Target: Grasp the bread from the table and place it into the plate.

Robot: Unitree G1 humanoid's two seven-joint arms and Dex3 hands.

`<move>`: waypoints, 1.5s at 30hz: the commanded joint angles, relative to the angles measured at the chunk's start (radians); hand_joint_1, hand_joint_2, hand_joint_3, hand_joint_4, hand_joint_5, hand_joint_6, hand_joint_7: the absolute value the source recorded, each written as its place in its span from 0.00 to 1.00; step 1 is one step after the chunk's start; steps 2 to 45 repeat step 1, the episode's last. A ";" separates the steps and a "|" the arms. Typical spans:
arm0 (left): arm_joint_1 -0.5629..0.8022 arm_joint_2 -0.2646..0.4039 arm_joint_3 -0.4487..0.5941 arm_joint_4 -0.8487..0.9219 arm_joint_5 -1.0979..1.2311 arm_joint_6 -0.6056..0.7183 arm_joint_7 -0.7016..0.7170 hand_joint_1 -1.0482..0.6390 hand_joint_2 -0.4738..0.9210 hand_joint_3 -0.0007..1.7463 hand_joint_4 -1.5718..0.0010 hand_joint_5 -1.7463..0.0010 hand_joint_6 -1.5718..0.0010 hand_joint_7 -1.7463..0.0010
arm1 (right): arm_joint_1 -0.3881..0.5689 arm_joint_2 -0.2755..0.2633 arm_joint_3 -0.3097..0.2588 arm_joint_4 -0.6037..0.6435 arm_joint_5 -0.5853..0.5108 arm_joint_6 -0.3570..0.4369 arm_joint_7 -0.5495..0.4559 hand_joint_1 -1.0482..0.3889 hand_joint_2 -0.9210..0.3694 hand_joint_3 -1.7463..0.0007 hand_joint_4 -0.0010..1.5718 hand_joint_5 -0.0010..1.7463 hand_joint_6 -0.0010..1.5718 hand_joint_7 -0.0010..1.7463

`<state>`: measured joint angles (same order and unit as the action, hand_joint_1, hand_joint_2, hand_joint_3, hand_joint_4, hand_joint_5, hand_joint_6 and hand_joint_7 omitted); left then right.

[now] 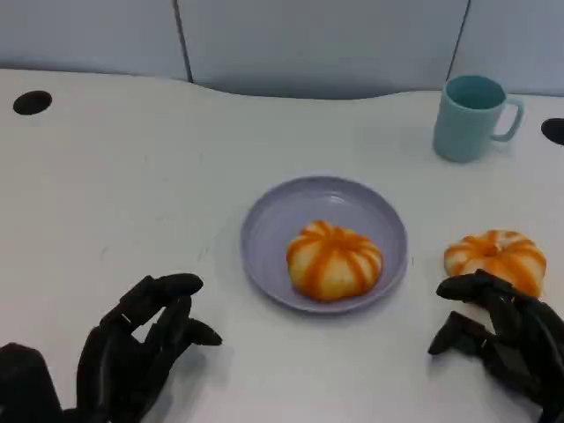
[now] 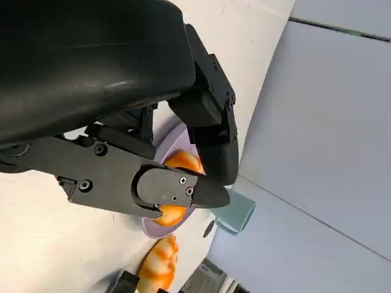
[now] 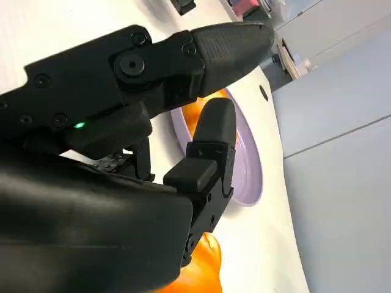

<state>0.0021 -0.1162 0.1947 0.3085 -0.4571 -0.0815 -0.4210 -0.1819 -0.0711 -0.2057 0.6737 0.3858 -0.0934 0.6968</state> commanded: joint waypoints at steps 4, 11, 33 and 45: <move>-0.006 0.020 0.004 0.000 0.009 -0.036 -0.017 0.37 1.00 0.11 0.59 0.11 0.54 0.50 | 0.021 -0.007 0.002 -0.010 -0.009 0.008 -0.014 0.41 0.00 0.90 0.40 0.83 0.42 0.58; -0.006 0.020 0.004 0.000 0.009 -0.036 -0.017 0.37 1.00 0.11 0.59 0.11 0.54 0.50 | 0.021 -0.007 0.002 -0.010 -0.009 0.008 -0.014 0.41 0.00 0.90 0.40 0.83 0.42 0.58; -0.006 0.020 0.004 0.000 0.009 -0.036 -0.017 0.37 1.00 0.11 0.59 0.11 0.54 0.50 | 0.021 -0.007 0.002 -0.010 -0.009 0.008 -0.014 0.41 0.00 0.90 0.40 0.83 0.42 0.58; -0.006 0.020 0.004 0.000 0.009 -0.036 -0.017 0.37 1.00 0.11 0.59 0.11 0.54 0.50 | 0.021 -0.007 0.002 -0.010 -0.009 0.008 -0.014 0.41 0.00 0.90 0.40 0.83 0.42 0.58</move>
